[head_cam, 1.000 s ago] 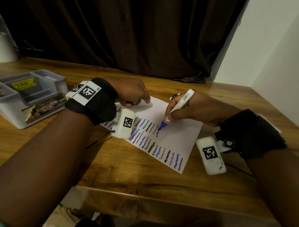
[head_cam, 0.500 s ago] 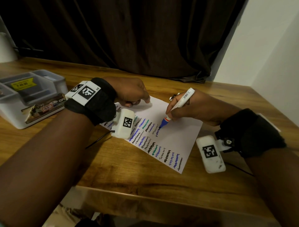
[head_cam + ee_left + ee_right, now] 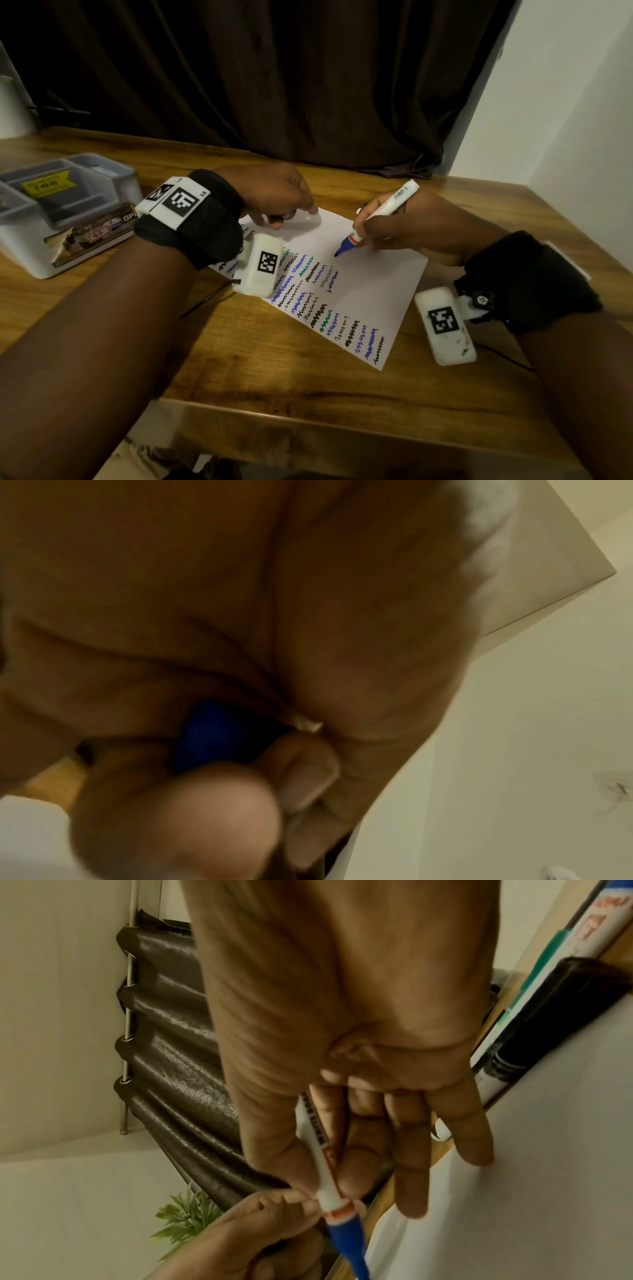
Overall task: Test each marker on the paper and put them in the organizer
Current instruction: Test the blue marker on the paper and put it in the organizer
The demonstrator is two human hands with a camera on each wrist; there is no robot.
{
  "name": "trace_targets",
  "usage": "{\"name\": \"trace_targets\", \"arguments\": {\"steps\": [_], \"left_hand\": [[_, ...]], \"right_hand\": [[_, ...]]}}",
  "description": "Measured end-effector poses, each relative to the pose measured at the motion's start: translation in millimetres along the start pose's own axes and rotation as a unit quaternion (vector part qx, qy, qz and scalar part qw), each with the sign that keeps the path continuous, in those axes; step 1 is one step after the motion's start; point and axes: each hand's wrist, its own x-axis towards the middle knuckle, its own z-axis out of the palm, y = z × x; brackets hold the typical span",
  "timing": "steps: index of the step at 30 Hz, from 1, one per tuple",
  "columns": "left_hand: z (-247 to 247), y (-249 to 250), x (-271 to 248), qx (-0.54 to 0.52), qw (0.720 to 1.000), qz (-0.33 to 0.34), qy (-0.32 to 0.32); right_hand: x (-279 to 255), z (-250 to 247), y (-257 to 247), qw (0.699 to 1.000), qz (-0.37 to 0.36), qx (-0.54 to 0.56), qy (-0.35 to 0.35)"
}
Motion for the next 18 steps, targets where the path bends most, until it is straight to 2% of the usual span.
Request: {"name": "trace_targets", "arguments": {"steps": [3, 5, 10, 12, 15, 18], "left_hand": [[-3, 2, 1, -0.065, 0.993, 0.042, 0.09], [-4, 2, 2, -0.13, 0.983, 0.056, 0.119], [6, 3, 5, -0.203, 0.965, 0.12, 0.112], [8, 5, 6, -0.269, 0.949, 0.133, 0.095], [9, 6, 5, -0.32, 0.935, 0.127, 0.087], [8, 7, 3, -0.325, 0.93, 0.154, 0.078]], "right_hand": [[3, -3, -4, 0.994, -0.005, 0.096, 0.053], [4, -5, -6, 0.984, -0.023, 0.153, 0.092], [8, -12, -1, 0.95, -0.026, 0.272, 0.149], [8, -15, -3, 0.939, -0.023, 0.306, 0.156], [9, -16, -3, 0.935, -0.017, 0.32, 0.151], [10, -13, -3, 0.934, -0.024, 0.317, 0.165]]}}
